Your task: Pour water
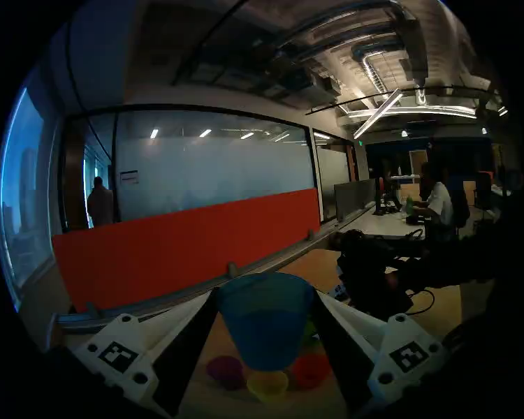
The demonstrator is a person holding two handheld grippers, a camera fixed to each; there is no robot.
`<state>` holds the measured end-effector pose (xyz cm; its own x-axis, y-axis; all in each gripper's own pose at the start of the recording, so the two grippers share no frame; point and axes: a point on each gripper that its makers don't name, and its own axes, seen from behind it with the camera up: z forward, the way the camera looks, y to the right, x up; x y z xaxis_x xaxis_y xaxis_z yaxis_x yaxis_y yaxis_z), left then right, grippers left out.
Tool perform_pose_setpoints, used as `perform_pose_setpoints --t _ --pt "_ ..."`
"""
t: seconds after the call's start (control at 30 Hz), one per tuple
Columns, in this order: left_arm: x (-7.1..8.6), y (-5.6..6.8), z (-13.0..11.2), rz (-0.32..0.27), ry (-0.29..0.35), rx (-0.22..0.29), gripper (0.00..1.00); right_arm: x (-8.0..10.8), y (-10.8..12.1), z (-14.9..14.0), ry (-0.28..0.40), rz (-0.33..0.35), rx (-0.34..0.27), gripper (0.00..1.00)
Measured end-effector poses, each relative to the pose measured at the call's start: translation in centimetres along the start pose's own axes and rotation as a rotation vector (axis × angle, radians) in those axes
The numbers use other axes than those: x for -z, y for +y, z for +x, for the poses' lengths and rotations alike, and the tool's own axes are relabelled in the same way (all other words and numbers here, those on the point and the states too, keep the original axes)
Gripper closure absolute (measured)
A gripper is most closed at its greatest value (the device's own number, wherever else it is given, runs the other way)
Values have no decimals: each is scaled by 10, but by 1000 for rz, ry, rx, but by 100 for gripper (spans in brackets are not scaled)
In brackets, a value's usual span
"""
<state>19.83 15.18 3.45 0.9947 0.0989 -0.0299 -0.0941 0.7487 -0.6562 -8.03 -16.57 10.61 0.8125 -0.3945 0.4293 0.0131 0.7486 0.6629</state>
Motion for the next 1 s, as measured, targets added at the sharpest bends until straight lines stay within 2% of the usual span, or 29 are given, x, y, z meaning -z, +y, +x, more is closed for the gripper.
perform_pose_setpoints --t 0.4,0.73,1.0 --pt "7 3 3 5 8 10 10 44 -15 22 86 -8 27 10" --pt "9 7 7 11 14 14 11 84 -35 56 220 1 41 10" --pt "7 11 3 4 12 26 11 108 -48 79 329 9 41 10"
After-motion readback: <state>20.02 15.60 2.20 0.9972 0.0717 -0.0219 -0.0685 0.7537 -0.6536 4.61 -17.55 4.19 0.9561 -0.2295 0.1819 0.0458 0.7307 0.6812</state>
